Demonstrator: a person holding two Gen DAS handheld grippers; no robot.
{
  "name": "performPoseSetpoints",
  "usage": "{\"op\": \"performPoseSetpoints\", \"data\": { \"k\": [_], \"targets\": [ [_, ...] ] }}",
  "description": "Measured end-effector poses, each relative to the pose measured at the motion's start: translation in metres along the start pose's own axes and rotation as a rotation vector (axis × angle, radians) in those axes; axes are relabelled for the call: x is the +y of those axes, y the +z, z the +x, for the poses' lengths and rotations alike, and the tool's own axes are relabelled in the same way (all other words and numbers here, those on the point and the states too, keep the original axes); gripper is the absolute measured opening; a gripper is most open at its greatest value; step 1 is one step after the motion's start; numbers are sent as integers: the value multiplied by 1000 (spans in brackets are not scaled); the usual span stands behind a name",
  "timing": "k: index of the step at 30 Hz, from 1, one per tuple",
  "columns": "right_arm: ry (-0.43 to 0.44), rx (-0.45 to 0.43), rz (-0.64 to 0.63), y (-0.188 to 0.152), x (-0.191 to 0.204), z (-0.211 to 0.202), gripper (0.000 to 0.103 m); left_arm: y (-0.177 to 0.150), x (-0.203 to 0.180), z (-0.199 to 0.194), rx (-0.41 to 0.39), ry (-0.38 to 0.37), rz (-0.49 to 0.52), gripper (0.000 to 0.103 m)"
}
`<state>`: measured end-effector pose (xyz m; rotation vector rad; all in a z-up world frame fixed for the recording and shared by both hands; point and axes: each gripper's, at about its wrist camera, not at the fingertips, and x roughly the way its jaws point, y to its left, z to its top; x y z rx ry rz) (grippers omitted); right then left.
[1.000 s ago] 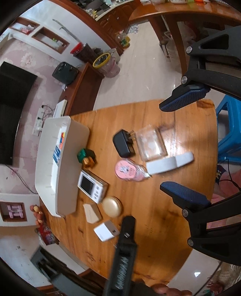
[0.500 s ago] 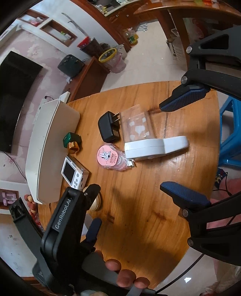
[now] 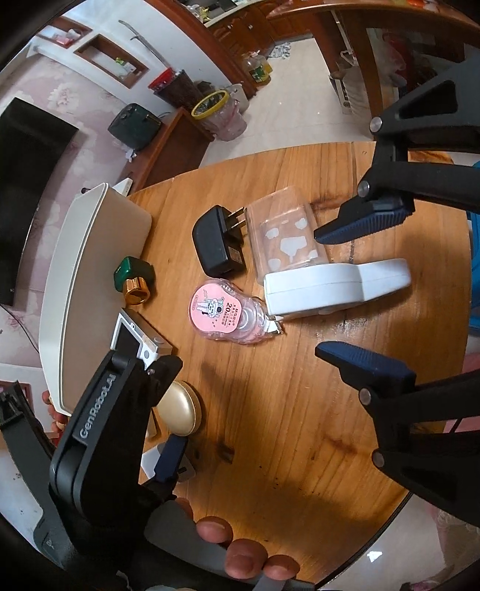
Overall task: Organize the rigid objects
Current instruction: 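Grasp the gold compact with the left tool while the right tool grasps the white tape dispenser, then lift the compact and tape dispenser and carry both over the bin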
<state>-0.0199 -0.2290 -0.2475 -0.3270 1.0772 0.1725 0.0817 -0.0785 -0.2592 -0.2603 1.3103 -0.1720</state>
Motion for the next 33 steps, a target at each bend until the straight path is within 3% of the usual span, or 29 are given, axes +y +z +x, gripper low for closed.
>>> {"op": "performPoseSetpoints", "data": {
  "k": [6,10,14,20,22,28,33],
  "targets": [
    [13,16,14,2,-3,4,43,-4,-6,1,-17,41,11,88],
    [19,16,17,1,-4,4,40,-1,-10,1,-22,105,29,71],
    [46,37,33,1,-7,6,31,3,-13,2,-9,159,34,67],
    [66,48,56,0,-12,7,26,0,-31,9,7,263,106,67],
    [70,48,57,0,-15,7,25,0,-31,8,6,271,99,60],
    [89,47,62,-3,-20,3,24,5,-30,7,18,238,64,58],
    [92,33,49,-2,-22,-3,21,2,-22,1,62,137,-12,58]
  ]
}}
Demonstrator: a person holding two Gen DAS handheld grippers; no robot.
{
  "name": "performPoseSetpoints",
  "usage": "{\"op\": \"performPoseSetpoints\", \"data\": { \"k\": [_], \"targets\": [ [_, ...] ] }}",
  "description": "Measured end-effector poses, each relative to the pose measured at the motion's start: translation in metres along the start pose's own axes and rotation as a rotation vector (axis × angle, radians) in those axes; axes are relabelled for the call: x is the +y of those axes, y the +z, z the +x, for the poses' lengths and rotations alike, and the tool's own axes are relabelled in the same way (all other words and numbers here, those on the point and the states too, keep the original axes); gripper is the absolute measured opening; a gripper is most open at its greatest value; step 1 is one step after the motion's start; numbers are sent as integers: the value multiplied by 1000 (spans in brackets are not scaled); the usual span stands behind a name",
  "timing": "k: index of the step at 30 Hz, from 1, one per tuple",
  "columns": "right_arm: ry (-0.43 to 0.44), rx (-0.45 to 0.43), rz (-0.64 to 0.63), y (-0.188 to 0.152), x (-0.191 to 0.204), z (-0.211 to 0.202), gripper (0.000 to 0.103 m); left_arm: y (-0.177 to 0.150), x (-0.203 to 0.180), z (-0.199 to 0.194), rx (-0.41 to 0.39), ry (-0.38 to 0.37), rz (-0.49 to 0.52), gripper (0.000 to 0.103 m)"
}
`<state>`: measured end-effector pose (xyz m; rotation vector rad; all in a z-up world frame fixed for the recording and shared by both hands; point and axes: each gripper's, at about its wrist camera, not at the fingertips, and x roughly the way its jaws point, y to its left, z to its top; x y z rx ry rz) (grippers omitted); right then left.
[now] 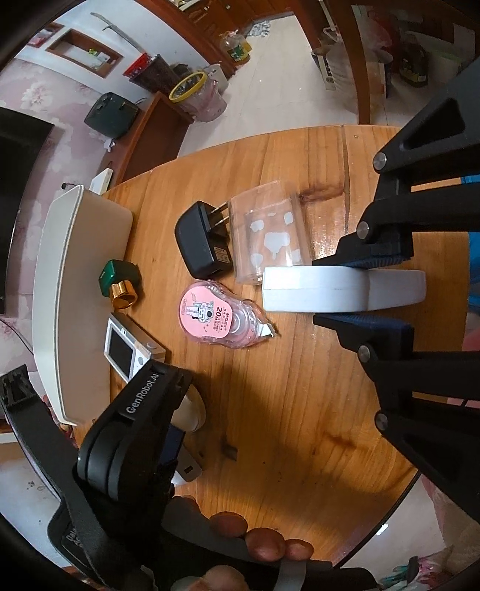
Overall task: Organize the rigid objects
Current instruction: 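Lift the compact and tape dispenser and carry both over the bin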
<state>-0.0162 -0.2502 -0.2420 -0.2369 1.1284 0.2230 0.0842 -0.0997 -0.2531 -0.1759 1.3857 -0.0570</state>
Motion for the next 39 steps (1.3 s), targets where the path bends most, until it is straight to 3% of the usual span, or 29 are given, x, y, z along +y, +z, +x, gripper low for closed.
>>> {"op": "performPoseSetpoints", "data": {
  "k": [7,18,24,32,39],
  "targets": [
    [-2,-41,-16,12,-4,-19,21,0,9,-33,17,-81,-13,58],
    [-1,-170,-25,71,-17,-64,21,43,15,-103,-91,-197,-9,58],
    [-3,-224,-57,127,-21,-77,21,100,-3,-131,-174,-241,13,58],
    [-53,-298,-72,227,-34,-74,21,183,8,-148,-269,-216,27,58],
    [-77,-238,-11,288,-40,-27,21,234,28,-109,-227,-249,-4,58]
  ]
}}
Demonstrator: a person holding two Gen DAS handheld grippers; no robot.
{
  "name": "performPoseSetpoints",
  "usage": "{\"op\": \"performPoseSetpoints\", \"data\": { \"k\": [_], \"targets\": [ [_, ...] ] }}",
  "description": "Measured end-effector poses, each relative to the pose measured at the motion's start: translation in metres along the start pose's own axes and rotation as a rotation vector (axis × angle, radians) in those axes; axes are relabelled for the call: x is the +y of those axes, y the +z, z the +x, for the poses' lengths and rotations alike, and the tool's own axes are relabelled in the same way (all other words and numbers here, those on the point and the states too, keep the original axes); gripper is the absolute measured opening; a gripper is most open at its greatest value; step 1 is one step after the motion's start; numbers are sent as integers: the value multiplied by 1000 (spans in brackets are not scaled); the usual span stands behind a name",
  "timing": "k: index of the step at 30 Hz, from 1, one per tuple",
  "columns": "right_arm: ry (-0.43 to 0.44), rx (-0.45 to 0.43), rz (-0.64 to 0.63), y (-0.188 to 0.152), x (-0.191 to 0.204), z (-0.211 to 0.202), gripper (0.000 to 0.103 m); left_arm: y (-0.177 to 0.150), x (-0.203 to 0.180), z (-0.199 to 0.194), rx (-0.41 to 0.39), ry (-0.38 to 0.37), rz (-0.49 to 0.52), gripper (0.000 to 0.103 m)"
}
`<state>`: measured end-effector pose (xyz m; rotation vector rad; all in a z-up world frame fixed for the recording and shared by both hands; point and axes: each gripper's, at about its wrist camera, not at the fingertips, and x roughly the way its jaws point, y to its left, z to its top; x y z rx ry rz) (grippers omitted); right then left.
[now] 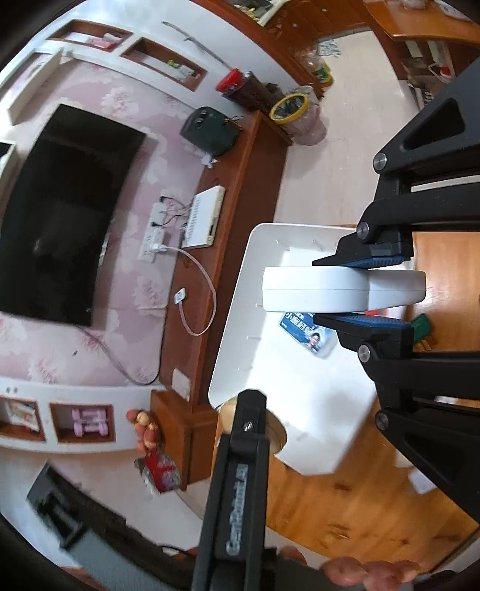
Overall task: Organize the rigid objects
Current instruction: 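Lift the compact and tape dispenser and carry both over the bin, then open both tools to release the compact and dispenser into the bin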
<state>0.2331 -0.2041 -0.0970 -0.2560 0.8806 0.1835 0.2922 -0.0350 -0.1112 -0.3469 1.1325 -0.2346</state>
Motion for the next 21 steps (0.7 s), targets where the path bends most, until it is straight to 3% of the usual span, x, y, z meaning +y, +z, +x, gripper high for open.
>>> {"op": "performPoseSetpoints", "data": {
  "k": [10,21],
  "targets": [
    [-48,177,-28,-7,21,84,21,3,24,69,144,-108,-30,58],
    [-72,254,-48,-10,37,117,21,2,36,95,200,-102,-28,58]
  ]
}}
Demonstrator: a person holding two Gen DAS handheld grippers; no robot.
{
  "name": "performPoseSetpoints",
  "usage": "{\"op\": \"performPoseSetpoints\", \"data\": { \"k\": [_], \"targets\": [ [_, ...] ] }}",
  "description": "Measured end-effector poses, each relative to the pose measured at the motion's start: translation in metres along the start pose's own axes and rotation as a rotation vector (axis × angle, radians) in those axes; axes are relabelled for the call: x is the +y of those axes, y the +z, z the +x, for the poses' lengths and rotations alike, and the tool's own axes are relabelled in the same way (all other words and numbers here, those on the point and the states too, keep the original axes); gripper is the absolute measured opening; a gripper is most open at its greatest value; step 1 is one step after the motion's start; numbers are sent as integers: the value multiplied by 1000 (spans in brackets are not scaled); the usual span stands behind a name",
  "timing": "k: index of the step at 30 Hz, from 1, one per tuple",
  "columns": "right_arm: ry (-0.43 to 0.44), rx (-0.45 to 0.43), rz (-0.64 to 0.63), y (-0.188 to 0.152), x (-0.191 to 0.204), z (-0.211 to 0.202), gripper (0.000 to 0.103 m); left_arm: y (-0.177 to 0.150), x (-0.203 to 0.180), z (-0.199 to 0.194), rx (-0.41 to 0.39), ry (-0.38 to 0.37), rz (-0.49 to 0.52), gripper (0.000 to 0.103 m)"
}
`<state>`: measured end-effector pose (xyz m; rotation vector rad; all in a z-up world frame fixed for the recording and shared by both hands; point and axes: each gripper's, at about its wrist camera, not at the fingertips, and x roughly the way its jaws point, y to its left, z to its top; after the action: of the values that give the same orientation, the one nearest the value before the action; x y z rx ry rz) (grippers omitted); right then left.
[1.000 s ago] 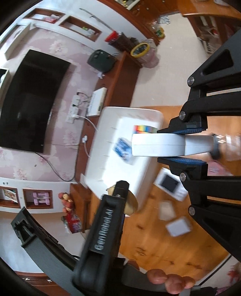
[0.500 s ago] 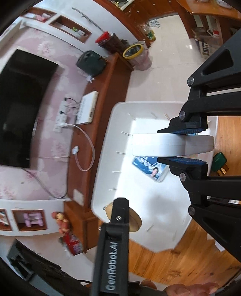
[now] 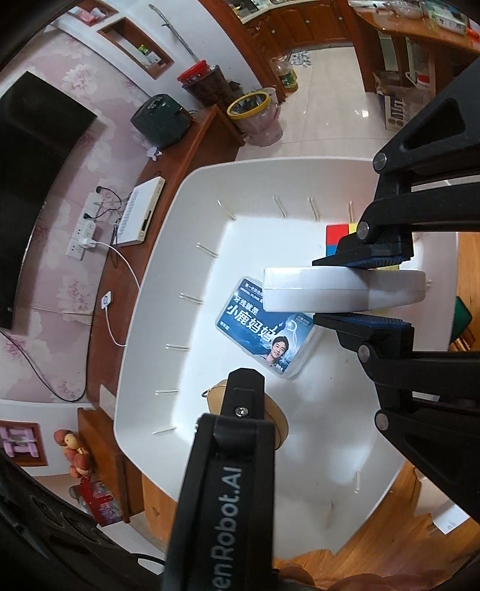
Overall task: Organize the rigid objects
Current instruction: 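Open both tools to release the compact and dispenser into the bin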
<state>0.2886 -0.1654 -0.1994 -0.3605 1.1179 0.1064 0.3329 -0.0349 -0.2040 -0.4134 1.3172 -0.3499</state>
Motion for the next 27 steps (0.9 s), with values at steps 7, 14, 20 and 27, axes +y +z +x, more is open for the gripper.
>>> {"op": "performPoseSetpoints", "data": {
  "k": [7,14,20,27],
  "targets": [
    [-9,22,-25,-3,7,4,22,-2,9,5,8,9,-22,59],
    [-3,12,-36,-9,12,-1,53,-6,15,-3,-13,11,-71,88],
    [-2,-26,-67,-20,16,-14,56,-13,10,-12,-30,8,-67,88],
    [21,-43,-64,-30,13,-30,56,-25,-5,-28,-59,15,-36,88]
  ]
}}
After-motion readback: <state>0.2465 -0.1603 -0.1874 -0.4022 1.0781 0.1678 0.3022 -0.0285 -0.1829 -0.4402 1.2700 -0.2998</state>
